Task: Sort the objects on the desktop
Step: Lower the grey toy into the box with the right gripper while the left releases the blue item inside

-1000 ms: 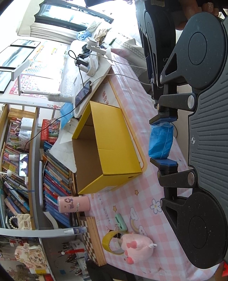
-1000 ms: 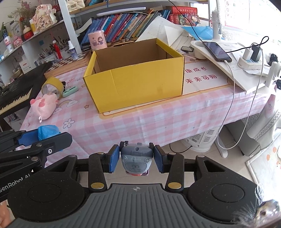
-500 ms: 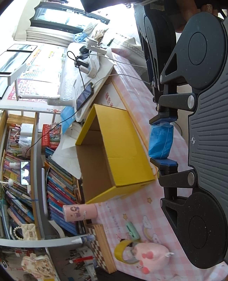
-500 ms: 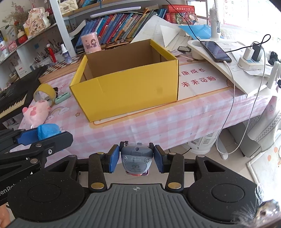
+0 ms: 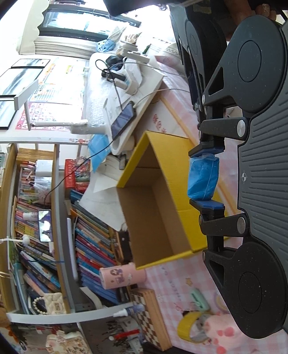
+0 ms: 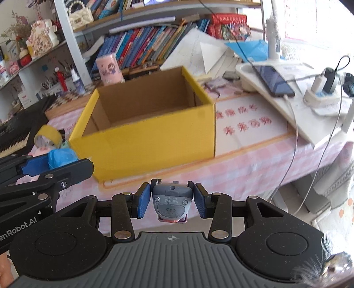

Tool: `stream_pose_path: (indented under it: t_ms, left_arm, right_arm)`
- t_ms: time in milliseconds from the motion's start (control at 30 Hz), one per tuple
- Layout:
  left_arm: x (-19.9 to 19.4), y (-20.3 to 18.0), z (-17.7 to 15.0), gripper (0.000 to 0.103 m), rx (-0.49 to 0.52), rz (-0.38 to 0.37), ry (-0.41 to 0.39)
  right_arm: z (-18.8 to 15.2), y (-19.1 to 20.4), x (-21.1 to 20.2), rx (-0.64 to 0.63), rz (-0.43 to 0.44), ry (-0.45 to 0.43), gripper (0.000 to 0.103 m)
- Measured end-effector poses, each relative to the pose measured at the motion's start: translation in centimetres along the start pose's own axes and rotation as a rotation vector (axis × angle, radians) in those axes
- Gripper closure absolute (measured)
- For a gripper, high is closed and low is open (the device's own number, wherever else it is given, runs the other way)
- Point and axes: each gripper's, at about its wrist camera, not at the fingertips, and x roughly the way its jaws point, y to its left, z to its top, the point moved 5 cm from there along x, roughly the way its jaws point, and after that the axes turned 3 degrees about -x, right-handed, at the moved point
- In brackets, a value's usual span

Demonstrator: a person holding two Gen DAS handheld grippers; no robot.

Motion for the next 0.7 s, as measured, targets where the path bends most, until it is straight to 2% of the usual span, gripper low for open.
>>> stream_pose_path:
  t_ms: [233, 467, 600, 700]
  left_arm:
    - [2.1, -0.5, 2.5, 0.066, -0.003, 0.039, -0.034]
    - [4.4, 0.7, 5.1, 0.066, -0.049, 0.118, -0.08]
    - [6.9, 2.1, 5.6, 0.066, -0.093, 0.178, -0.043]
    - [8.8, 3.0, 5.3, 0.066, -0.119, 0.218, -0.001]
  right_arm:
    - [4.6, -2.1, -0.7, -0.06, 0.021, -0.119, 0.063]
    - [9.6, -2.9, 0.2, -0.154, 0.089, -0.182, 0.063]
    - [12.1, -2.6, 2.3, -0.242, 0.138, -0.189, 0.063]
    - [13.3, -1.9, 5.0, -0.324, 0.161, -0.161, 0.063]
